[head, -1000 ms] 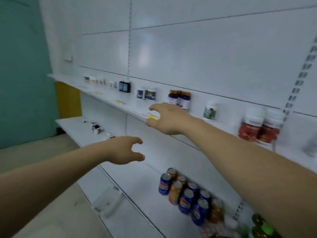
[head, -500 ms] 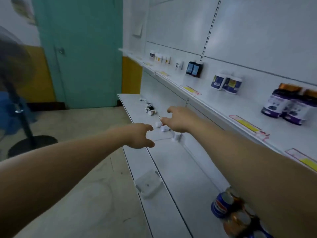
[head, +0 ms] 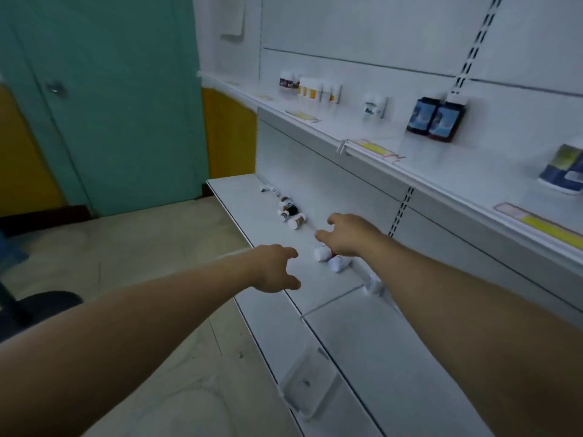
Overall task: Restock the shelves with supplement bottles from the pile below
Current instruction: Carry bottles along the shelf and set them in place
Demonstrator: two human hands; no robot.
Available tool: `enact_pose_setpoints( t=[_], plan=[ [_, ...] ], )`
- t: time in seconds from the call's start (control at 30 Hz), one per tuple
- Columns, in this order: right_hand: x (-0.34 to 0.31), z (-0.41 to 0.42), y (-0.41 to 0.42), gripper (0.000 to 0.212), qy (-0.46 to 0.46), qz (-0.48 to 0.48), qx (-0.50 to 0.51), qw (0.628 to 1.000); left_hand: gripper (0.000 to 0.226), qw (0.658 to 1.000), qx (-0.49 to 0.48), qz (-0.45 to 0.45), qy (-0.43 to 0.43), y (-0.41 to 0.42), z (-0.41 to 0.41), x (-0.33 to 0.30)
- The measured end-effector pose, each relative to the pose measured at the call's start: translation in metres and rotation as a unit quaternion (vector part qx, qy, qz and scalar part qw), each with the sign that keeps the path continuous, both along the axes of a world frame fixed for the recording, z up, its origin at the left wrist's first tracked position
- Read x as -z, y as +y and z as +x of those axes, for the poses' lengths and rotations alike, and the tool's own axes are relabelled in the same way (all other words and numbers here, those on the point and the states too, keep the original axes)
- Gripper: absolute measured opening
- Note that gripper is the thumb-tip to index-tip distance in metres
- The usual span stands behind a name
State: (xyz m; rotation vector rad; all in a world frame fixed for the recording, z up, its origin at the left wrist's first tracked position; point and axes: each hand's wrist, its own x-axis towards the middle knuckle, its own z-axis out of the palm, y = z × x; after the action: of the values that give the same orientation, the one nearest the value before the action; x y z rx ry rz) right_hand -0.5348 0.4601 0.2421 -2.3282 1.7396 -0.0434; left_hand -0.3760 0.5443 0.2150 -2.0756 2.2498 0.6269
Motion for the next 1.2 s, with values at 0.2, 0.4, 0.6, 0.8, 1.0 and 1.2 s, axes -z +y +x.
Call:
enact_pose_setpoints(
  t=[0.2,0.4,0.6,0.8,1.0,1.2],
  plan=[
    [0.014,0.053,-0.110,0.061,-0.021,0.017,0.045,0.999,0.073,0.998,0.053,0.039,-0.007,-0.126,0.063,0.014],
    [0.066,0.093,-0.230,0.062,-0.033,0.034,0.066,0.997,0.071,0.997,0.032,0.066,-0.002,-0.255,0.124,0.057],
    [0.121,0.136,-0.307,0.061,-0.026,0.080,0.094,0.992,0.072,0.995,0.011,0.098,0.010,-0.357,0.189,0.097],
    [0.165,0.174,-0.360,0.054,-0.041,0.109,0.162,0.980,0.072,0.994,0.067,0.091,0.016,-0.453,0.227,0.136],
    [0.233,0.207,-0.396,0.073,-0.048,0.122,0.214,0.968,0.069,0.984,0.164,0.066,0.032,-0.520,0.232,0.198],
    [0.302,0.206,-0.400,0.072,-0.012,0.123,0.232,0.965,0.069,0.974,0.219,-0.014,0.054,-0.553,0.200,0.278]
  ],
)
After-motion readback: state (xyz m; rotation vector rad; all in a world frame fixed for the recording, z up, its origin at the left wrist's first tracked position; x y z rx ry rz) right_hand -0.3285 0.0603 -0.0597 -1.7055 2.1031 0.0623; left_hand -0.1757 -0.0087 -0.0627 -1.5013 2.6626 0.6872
